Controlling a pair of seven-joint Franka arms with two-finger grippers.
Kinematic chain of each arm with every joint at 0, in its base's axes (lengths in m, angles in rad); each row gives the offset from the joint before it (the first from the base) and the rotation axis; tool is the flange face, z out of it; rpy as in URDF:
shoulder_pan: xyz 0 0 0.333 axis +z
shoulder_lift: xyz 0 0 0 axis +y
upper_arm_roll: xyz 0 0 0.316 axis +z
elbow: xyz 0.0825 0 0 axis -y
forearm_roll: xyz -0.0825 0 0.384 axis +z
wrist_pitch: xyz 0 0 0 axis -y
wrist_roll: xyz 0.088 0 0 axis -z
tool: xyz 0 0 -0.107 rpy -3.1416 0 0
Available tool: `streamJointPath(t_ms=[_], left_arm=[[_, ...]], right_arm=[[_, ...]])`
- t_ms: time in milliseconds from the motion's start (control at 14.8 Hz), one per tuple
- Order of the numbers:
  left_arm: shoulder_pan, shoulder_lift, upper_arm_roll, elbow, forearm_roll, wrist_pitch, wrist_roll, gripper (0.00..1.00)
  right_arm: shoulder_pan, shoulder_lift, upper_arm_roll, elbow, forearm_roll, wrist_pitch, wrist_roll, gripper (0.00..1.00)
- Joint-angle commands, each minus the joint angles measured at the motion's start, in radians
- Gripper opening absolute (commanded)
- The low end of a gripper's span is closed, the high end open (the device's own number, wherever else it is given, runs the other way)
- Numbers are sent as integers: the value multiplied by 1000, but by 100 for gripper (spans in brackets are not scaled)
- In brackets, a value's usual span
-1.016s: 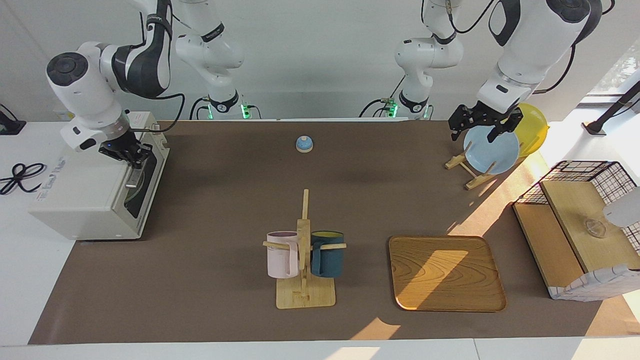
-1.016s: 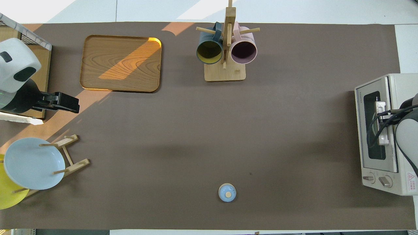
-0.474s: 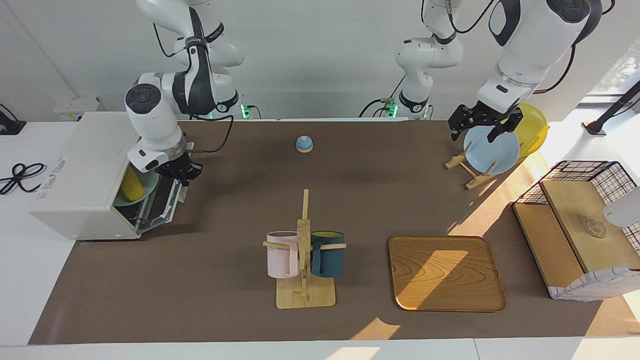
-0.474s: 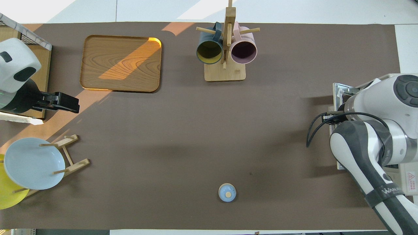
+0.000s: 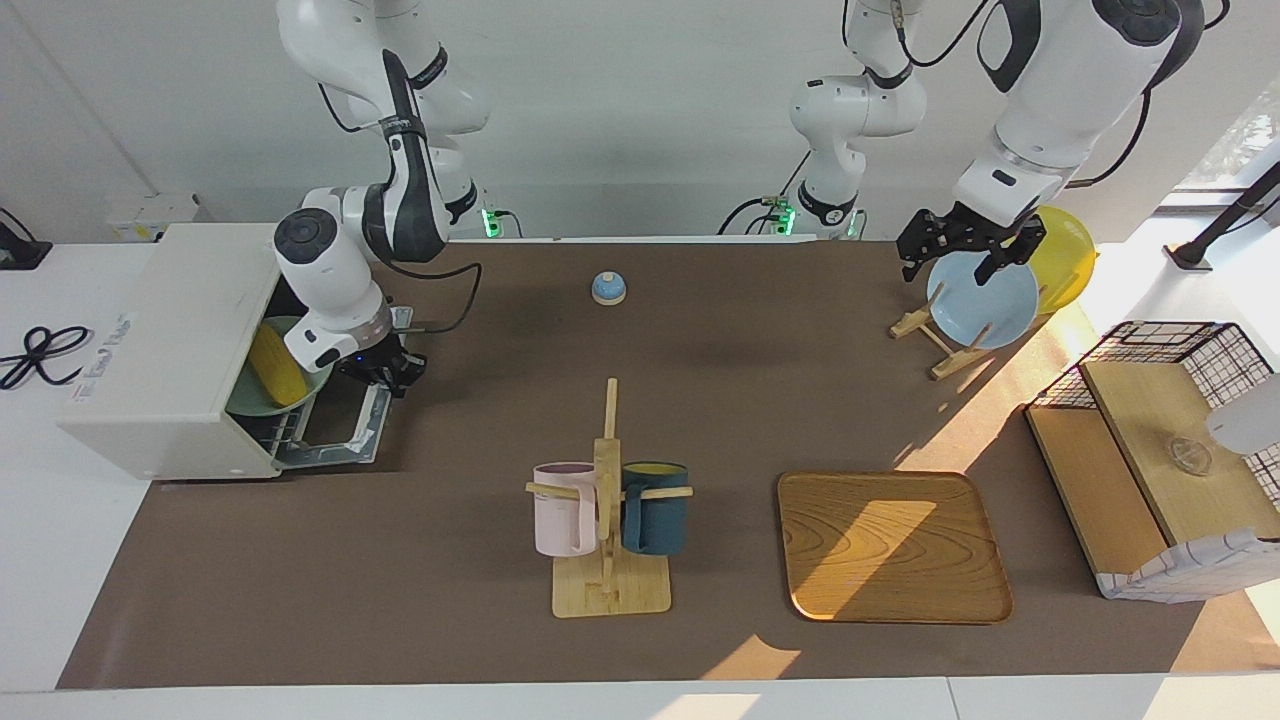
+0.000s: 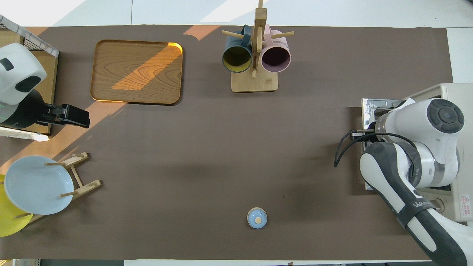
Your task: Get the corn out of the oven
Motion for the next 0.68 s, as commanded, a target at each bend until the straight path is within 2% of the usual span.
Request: streamJointPath(t_ms=[0,271,339,610], left_arm=[[9,-19,-8,-18,16,4,6,100],[9,-19,-7,-18,16,4,6,100],[9,-19,-8,-18,16,4,6,100],[9,-19,-8,-18,16,4,6,100]], right_arm=[[-7,22,-14,-18,46,47,-8,0],[54,53,-12,26,57,47,53,0],[91,59,-14,51,57,16,77,0],[82,44,-23,189,23,-222,81,0]])
